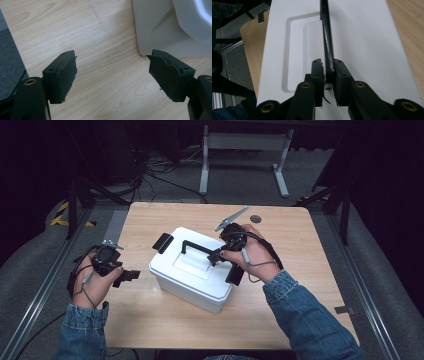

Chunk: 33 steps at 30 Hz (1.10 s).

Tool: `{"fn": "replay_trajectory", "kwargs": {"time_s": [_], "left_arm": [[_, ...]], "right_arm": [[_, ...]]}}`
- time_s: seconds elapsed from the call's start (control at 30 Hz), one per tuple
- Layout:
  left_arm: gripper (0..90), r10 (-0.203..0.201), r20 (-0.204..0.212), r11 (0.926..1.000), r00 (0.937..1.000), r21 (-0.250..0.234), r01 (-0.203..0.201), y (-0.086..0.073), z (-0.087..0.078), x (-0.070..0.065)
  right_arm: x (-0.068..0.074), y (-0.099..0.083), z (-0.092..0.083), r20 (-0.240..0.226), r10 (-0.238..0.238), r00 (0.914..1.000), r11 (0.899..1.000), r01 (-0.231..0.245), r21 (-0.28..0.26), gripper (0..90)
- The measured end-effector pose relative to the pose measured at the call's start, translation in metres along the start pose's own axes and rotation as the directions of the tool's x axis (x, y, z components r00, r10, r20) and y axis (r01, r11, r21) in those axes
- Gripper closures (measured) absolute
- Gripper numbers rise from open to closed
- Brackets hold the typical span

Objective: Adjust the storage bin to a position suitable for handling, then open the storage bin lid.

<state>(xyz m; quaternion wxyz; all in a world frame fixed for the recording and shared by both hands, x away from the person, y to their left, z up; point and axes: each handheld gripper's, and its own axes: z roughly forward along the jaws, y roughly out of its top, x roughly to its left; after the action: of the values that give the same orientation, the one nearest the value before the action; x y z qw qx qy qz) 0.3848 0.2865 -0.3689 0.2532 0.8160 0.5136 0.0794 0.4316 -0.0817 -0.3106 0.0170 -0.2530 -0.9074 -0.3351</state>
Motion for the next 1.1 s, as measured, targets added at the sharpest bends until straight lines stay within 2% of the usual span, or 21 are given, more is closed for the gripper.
{"fn": "replay_trajectory", "kwargs": {"time_s": [0.1,0.6,0.77,0.93,1.1], "left_arm": [[23.0,0.007,0.002,1.0000,1.0000,0.002,-0.007,0.000,-0.001,-0.001],[22.5,0.014,-0.002,0.9999,0.9999,-0.001,-0.014,0.001,0.000,-0.004],[21.6,0.044,0.015,0.9990,0.9989,0.002,-0.044,0.001,0.001,-0.005],[21.6,0.037,0.011,0.9993,0.9993,-0.009,-0.037,-0.001,-0.001,-0.003],[21.6,0.030,0.010,0.9995,0.9995,-0.013,-0.030,-0.002,-0.002,-0.003]], "right_arm": [[0.002,0.000,0.001,0.027,-0.012,0.9996,1.000,0.012,0.003,84.6],[0.006,-0.001,0.000,0.056,-0.024,0.9982,1.000,0.025,-0.006,85.1],[0.008,-0.001,-0.002,0.052,-0.033,0.9981,0.998,0.035,-0.046,85.3],[0.013,0.002,-0.008,0.054,-0.039,0.9978,0.996,0.043,-0.073,85.4],[0.016,0.004,-0.022,0.051,-0.049,0.9975,0.991,0.055,-0.118,85.4]]}}
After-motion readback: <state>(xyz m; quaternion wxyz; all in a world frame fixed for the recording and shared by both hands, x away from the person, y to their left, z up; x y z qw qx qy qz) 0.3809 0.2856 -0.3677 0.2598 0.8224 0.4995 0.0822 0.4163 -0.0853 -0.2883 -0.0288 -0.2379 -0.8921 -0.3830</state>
